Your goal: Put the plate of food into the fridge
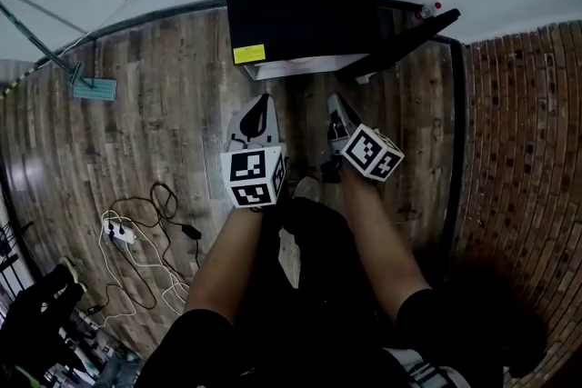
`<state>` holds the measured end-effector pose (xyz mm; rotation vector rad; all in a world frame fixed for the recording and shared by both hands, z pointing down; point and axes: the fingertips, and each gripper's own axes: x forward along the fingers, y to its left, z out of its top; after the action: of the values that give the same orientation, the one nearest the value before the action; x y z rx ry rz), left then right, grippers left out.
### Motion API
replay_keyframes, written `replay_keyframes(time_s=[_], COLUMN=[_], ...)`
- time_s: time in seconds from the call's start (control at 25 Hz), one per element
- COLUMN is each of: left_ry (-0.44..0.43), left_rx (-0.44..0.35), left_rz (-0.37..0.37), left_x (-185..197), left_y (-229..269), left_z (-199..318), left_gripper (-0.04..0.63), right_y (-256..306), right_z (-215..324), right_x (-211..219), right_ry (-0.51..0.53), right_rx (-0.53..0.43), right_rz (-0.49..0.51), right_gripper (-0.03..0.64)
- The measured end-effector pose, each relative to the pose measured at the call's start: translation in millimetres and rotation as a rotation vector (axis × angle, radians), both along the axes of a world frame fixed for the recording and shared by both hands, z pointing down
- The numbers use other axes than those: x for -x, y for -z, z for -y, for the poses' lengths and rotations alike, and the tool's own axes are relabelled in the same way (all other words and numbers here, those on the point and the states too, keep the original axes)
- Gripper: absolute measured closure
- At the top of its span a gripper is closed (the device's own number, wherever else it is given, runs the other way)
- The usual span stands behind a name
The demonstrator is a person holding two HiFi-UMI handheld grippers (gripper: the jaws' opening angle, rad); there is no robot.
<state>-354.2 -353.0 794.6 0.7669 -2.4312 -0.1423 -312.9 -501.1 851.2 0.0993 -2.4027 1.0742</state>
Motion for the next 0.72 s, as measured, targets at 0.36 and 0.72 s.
replay_keyframes(time_s=[0.36, 0.72], left_ry=[-0.118, -0.088], left_rx=[0.080, -0.010], left_rz=[0.057, 0.215], left_x=[-32, -29], left_y=[190, 388], left_z=[22, 24], left_gripper=[0.598, 0.598], right_y=[248, 464], right_z=[-20, 7], right_x=[-31, -29], right_ry=[0.211, 0.029], right_rx=[-0.404, -0.657], right_rz=[0.183, 0.352], right_gripper=[0.604, 0.604])
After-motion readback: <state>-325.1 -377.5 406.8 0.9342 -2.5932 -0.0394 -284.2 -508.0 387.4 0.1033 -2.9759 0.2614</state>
